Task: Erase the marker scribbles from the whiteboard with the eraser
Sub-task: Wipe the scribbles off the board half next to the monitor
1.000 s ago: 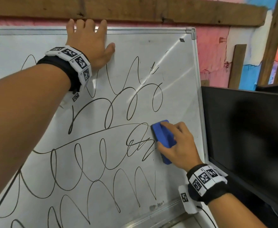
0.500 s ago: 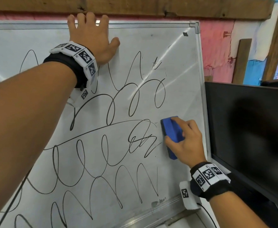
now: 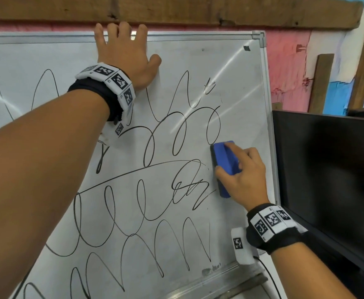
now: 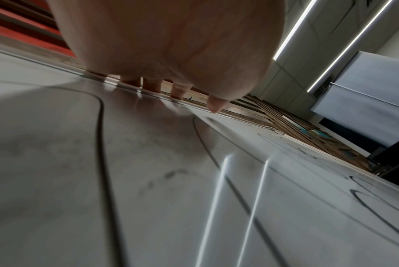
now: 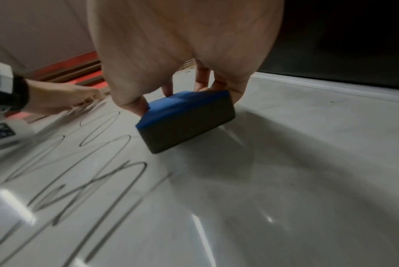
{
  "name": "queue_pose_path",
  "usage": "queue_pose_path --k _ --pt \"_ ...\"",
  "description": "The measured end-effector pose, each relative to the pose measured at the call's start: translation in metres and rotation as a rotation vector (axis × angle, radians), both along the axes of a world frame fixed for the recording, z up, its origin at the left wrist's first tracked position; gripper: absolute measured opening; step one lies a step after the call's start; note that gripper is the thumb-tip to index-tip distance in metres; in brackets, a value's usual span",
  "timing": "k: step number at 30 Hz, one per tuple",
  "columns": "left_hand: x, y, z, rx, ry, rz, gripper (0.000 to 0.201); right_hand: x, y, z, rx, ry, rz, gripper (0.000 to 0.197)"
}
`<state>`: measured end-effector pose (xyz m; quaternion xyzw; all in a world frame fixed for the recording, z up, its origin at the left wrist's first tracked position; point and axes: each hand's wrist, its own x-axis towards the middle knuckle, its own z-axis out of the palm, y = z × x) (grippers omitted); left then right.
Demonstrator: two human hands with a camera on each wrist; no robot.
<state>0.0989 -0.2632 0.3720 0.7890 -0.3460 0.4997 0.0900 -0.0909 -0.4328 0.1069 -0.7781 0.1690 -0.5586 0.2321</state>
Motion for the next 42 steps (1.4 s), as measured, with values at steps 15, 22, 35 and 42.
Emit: queue_pose_path --k 15,22,35,42 --pt "-0.001 -0.002 -0.001 -0.047 0.034 -0.009 0.065 0.007 0.008 0.017 -0.064 0.028 -0.023 0.063" --pt "-0.003 -0.002 -0.002 -0.052 0.049 -0.01 0.066 0.006 0.018 0.009 -0.079 0.058 -0.003 0.064" --pt "-0.003 -0.003 -0.002 -0.061 0.055 -0.02 0.066 0.003 0.01 0.014 -0.018 0.022 -0.062 0.062" --pt "-0.003 -0.002 -0.002 -0.068 0.061 -0.031 0.065 0.011 0.01 0.032 -0.058 0.013 -0.016 0.06"
